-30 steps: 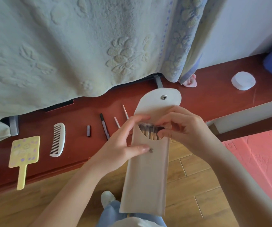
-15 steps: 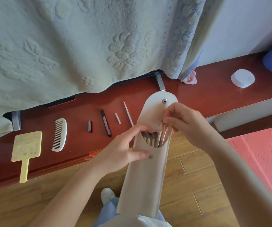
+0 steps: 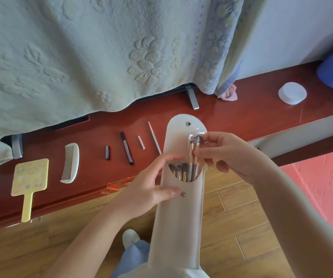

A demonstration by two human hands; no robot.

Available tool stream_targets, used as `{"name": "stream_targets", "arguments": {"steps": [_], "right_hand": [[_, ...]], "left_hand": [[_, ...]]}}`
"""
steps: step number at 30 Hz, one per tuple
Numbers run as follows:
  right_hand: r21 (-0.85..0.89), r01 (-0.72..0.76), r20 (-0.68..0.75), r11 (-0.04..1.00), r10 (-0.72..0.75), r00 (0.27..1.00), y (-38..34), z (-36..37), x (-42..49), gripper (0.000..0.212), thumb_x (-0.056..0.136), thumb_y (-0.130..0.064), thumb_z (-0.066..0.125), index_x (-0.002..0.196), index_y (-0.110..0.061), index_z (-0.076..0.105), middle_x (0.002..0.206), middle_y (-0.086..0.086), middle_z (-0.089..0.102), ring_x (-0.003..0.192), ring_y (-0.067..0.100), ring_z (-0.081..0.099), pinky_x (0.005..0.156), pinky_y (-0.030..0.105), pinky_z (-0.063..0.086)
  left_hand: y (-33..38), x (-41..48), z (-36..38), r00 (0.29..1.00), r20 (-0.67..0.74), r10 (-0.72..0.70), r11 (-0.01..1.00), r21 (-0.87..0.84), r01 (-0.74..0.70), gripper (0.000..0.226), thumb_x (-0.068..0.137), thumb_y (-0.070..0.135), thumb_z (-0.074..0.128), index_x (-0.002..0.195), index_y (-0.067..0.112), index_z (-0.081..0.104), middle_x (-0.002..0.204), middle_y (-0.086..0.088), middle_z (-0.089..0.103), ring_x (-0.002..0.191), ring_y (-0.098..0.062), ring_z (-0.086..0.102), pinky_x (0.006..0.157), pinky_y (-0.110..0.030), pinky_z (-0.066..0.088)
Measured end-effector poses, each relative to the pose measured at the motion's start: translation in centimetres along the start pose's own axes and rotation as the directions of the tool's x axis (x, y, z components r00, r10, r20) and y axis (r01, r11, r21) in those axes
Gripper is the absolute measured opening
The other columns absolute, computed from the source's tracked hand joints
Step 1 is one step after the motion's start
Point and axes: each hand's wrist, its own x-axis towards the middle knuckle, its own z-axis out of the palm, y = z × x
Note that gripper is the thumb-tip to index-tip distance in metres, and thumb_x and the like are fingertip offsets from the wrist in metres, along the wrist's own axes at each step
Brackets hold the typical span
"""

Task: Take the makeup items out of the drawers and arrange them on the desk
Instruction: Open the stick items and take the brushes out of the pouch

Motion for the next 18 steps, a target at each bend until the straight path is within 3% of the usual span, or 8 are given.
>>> {"name": "stream_targets", "arguments": {"steps": [4,8,10,13,16,18], "right_hand": [[-0.103,-0.043,0.069,0.994,0.050,0.996,-0.1,0.4,0.4,0.026,0.078,-0.009,0.070,0.102,-0.003,0.064,0.072,0.004,0.062,0.054,0.007,0.048,0.040,0.017,0.029],[-0.049,0.013,-0.035,0.999,-0.015,0.999,0.0,0.8,1.5,0.016,0.081,-0.009,0.068,0.096,-0.007,0.064,0.069,0.002,0.065,0.058,0.010,0.052,0.043,0.018,0.031],[0.018,0.081,-0.107,0.997,-0.078,0.991,-0.4,0.5,2.4,0.012,0.083,-0.009,0.065,0.095,-0.011,0.064,0.079,0.004,0.069,0.063,0.014,0.057,0.047,0.020,0.040],[0.226,0.167,-0.202,0.960,-0.122,0.972,-1.2,-0.7,4.2,0.008,0.088,-0.007,0.058,0.095,-0.009,0.061,0.087,0.006,0.068,0.074,0.015,0.065,0.066,0.026,0.055],[0.409,0.215,-0.277,0.887,-0.104,0.955,-1.6,-2.5,6.3,0.004,0.091,-0.007,0.054,0.092,-0.010,0.057,0.087,0.007,0.065,0.078,0.018,0.066,0.076,0.034,0.058],[0.414,0.221,-0.311,0.883,-0.091,0.946,-1.3,-3.8,7.9,0.006,0.092,-0.005,0.053,0.091,-0.010,0.056,0.085,0.007,0.064,0.075,0.015,0.066,0.075,0.034,0.059]], "left_hand": [[-0.8,0.1,0.0,1.000,-0.029,-0.004,1.000,-0.018,0.004,0.050,0.078,0.027,0.068,0.122,0.037,0.047,0.119,0.026,0.054,0.116,0.000,0.049,0.097,-0.023,0.045],[-1.4,0.7,-0.4,0.999,-0.047,-0.023,0.999,-0.023,0.022,0.048,0.077,0.029,0.068,0.120,0.039,0.047,0.116,0.028,0.054,0.114,0.003,0.050,0.090,-0.014,0.046],[-1.6,1.2,-0.8,0.998,-0.049,-0.040,0.999,-0.004,0.040,0.047,0.078,0.028,0.068,0.119,0.039,0.047,0.116,0.029,0.053,0.113,0.004,0.050,0.092,-0.018,0.047],[-2.2,2.1,-1.8,0.995,-0.067,-0.071,0.997,-0.017,0.070,0.046,0.083,0.019,0.068,0.118,0.041,0.048,0.116,0.029,0.052,0.111,0.005,0.051,0.094,-0.024,0.047],[-2.9,2.7,-3.3,0.988,-0.113,-0.102,0.995,-0.025,0.100,0.047,0.083,0.017,0.068,0.115,0.046,0.049,0.120,0.026,0.051,0.113,0.003,0.049,0.098,-0.029,0.044],[-3.3,3.0,-4.2,0.978,-0.172,-0.119,0.992,-0.050,0.112,0.048,0.078,0.022,0.070,0.113,0.048,0.049,0.119,0.027,0.052,0.113,0.002,0.050,0.098,-0.033,0.044]]}}
